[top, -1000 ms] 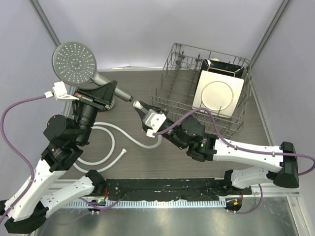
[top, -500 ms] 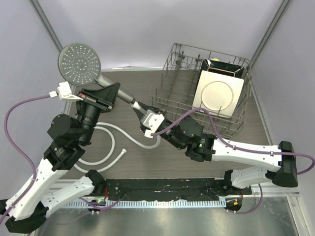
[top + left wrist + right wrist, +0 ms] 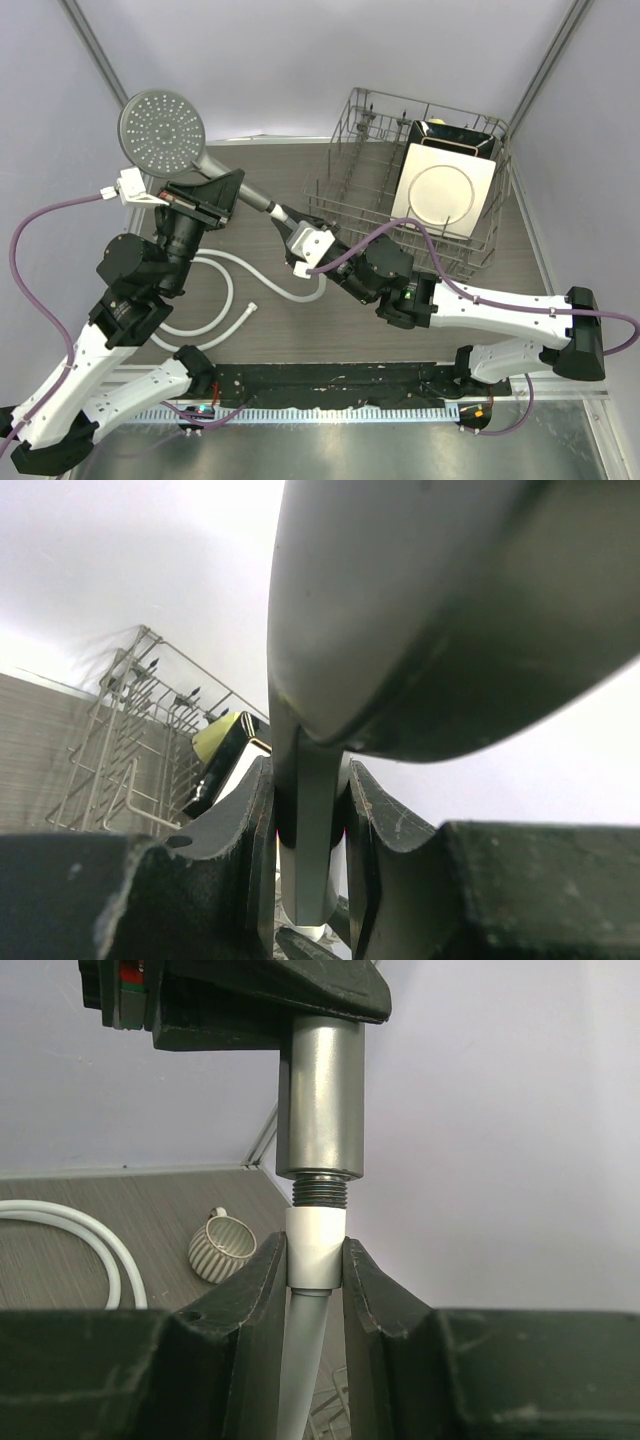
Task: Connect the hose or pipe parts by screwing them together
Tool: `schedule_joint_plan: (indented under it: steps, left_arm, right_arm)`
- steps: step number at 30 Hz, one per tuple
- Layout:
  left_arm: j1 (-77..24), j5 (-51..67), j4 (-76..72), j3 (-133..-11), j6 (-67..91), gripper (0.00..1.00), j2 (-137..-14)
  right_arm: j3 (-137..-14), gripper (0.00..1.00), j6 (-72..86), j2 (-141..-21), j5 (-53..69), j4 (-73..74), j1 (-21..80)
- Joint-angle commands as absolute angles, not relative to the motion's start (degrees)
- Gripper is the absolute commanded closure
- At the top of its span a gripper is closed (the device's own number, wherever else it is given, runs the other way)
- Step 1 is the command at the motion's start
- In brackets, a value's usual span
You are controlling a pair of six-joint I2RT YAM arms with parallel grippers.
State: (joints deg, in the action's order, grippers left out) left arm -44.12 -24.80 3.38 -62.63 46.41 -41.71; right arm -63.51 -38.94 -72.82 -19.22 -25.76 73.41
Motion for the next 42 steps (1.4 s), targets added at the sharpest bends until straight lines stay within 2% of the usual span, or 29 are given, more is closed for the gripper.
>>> schedule_joint_plan:
  steps: [1,42]
  left_arm:
    - [-44.12,-23.03,-0.18,-62.49,47.20,1.00,-40.96]
    - [-44.03,-17.05,3.87,-59.33,46.06,1.00,-39.73]
  right_arm:
    - [-66.97,0.99,-39.02,-72.86,-20.04,-31.20,73.83]
    - [-67.67,0.99,-38.50,-71.37,-16.17,-27.95,73.83]
